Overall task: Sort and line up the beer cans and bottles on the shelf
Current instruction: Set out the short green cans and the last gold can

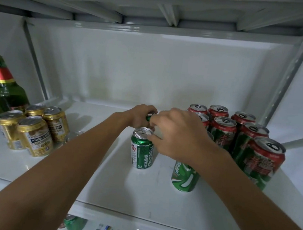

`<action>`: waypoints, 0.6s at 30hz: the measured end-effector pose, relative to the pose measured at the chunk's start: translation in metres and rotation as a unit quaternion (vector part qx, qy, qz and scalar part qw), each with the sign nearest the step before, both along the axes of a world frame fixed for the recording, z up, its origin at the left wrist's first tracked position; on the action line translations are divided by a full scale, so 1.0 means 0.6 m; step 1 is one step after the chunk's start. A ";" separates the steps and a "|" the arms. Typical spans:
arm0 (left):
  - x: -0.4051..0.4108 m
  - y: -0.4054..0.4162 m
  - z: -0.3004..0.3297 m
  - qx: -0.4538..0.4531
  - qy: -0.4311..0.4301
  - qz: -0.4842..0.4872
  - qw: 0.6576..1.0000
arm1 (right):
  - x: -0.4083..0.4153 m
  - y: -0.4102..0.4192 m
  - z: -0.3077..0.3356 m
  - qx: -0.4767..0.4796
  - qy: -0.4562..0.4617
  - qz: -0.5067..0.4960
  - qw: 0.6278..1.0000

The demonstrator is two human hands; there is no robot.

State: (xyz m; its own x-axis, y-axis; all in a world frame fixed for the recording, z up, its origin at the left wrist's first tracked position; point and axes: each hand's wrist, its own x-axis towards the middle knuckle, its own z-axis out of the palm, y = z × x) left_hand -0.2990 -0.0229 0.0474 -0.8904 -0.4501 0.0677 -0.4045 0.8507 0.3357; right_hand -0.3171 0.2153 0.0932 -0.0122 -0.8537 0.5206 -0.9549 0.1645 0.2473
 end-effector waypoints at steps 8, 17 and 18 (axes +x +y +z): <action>0.001 0.000 -0.006 0.006 0.015 0.008 1.000 | -0.051 0.097 0.052 0.261 -0.126 -0.097 0.952; 0.006 0.002 -0.011 0.005 0.029 0.003 1.000 | -0.073 0.088 0.061 0.287 -0.153 -0.086 0.942; 0.007 0.002 -0.012 0.005 0.029 0.003 1.000 | -0.073 0.086 0.061 0.289 -0.150 -0.086 0.942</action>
